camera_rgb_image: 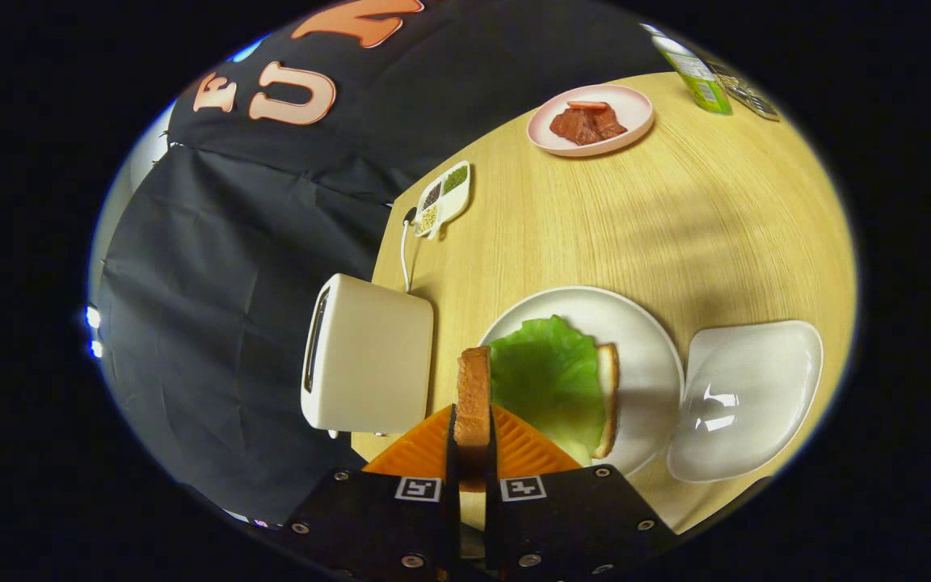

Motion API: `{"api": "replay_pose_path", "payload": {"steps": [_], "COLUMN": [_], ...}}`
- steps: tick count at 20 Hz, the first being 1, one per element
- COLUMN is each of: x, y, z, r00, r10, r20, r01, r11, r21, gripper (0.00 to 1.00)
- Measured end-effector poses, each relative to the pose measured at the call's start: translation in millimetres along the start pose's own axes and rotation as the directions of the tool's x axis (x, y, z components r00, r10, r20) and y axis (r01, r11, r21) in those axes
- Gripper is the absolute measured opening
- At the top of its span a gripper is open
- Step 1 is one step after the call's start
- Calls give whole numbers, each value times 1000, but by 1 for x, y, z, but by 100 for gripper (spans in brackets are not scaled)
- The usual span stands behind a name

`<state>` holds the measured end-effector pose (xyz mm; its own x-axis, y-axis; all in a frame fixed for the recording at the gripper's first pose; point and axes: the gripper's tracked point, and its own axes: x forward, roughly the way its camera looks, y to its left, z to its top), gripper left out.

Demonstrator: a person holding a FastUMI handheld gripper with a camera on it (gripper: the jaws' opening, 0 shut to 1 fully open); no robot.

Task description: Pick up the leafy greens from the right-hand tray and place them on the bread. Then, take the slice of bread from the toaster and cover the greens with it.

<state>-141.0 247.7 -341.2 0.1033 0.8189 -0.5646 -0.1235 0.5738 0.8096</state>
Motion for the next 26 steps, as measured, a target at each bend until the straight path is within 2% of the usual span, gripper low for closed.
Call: {"api": "replay_pose_path", "payload": {"steps": [2, 6, 8, 9, 12, 13, 17, 18, 21, 22, 24, 26], "x": [6, 7, 6, 6, 0, -5, -40, -52, -93, -108, -141, -175], "y": [-10, -40, -53, -58, -69, -70, -65, -60, -35, -22, 7, 32], "z": [-7, -6, -3, -3, -1, 2, 28, 41, 77, 92, 119, 140], "r00": [1000, 999, 996, 993, 986, 984, 965, 955, 914, 896, 855, 796], "r10": [19, -41, -91, -114, -164, -170, -205, -211, -219, -206, -172, -199], "r20": [-18, 2, 17, 24, 26, 48, 161, 207, 343, 392, 489, 572], "r01": [-18, 41, 91, 113, 163, 168, 213, 229, 286, 299, 322, 397], "r11": [999, 998, 996, 993, 986, 985, 976, 971, 945, 935, 916, 885], "r21": [29, 38, 20, 18, 40, 36, -34, -64, -160, -192, -240, -244], "gripper": [12, 14, 26, 36, 48, 52, 53, 56, 74, 76, 84, 90]}}
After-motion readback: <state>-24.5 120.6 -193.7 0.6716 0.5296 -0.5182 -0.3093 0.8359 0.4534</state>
